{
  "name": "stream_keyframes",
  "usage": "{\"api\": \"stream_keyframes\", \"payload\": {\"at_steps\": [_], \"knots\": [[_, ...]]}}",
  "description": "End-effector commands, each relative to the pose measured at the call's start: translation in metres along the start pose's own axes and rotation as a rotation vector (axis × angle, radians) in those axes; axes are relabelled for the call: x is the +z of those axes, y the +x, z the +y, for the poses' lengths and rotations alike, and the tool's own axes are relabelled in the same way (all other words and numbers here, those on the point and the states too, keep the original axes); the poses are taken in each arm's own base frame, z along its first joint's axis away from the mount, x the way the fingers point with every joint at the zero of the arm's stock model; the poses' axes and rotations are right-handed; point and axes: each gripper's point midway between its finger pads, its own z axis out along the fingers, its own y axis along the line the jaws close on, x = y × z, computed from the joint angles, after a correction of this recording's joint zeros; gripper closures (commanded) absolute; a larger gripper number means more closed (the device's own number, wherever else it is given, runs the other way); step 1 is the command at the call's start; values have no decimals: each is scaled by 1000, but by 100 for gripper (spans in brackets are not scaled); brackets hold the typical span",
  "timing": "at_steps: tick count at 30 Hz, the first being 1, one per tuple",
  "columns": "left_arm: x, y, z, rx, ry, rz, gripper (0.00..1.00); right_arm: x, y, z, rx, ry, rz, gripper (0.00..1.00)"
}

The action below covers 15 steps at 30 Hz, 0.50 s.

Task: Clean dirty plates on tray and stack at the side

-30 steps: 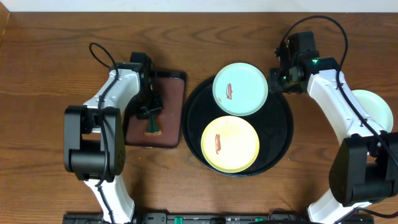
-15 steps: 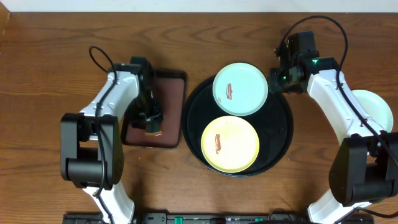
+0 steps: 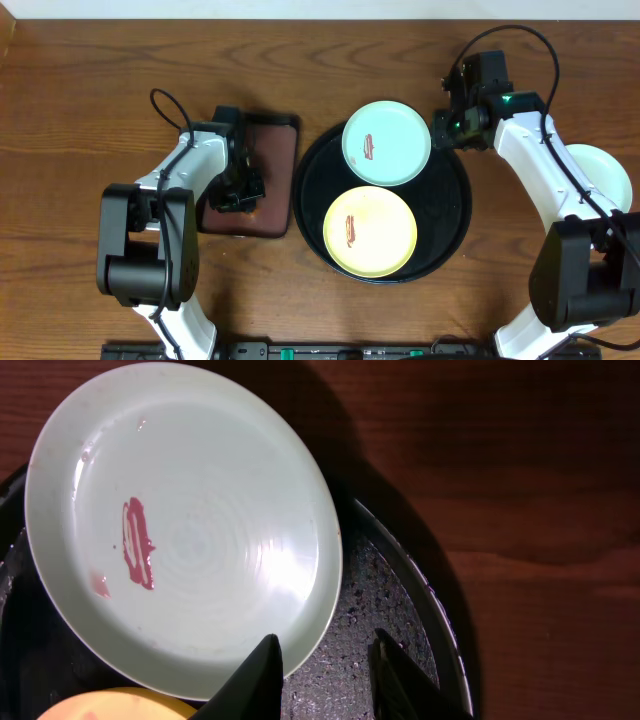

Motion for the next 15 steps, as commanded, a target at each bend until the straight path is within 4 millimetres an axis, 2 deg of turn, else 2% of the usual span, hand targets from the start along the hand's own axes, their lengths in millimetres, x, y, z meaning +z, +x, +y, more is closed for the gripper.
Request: {"api": "stream_keyframes", "payload": {"at_steps": [1, 2, 3, 4, 6, 11, 15], "knots": [[-17, -7, -6, 40, 1, 2, 92, 0, -1, 2, 1, -6, -1, 73], [-23, -8, -7, 42, 1, 1, 77, 0, -1, 2, 1, -6, -2, 73], [-30, -9, -8, 41, 2, -1, 68, 0, -1, 2, 1, -6, -2, 73], [-36, -11, -10, 42, 3, -7, 62, 0, -1, 2, 1, -6, -1, 73], [-45, -17, -13, 44, 10, -26, 56, 0, -1, 2, 1, -6, -1, 72], [-41, -17, -9, 43, -9, -29, 55, 0, 0, 2, 1, -6, -1, 72], [-28, -13, -6, 41, -10, -25, 58, 0, -1, 2, 1, -6, -1, 72]]}}
